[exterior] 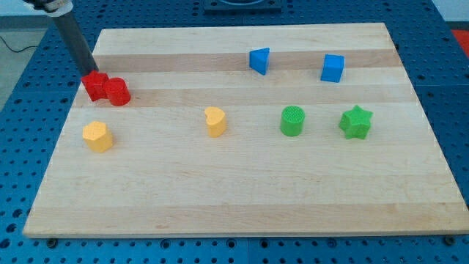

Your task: Slide the yellow heart into the yellow hexagon

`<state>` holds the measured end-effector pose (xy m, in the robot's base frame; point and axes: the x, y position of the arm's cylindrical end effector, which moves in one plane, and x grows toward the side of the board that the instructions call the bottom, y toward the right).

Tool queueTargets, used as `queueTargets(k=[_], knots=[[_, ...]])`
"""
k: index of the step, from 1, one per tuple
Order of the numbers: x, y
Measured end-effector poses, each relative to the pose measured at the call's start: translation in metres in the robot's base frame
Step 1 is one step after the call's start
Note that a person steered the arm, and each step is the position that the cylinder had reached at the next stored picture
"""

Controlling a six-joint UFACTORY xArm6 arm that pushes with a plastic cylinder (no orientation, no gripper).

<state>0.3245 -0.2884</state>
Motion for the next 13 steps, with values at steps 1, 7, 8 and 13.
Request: queueTargets(k=[1, 7, 8, 13], knots=[[0.014, 0.000], [0.000, 0.116], [0.020, 0.200], [0.117, 0.233]])
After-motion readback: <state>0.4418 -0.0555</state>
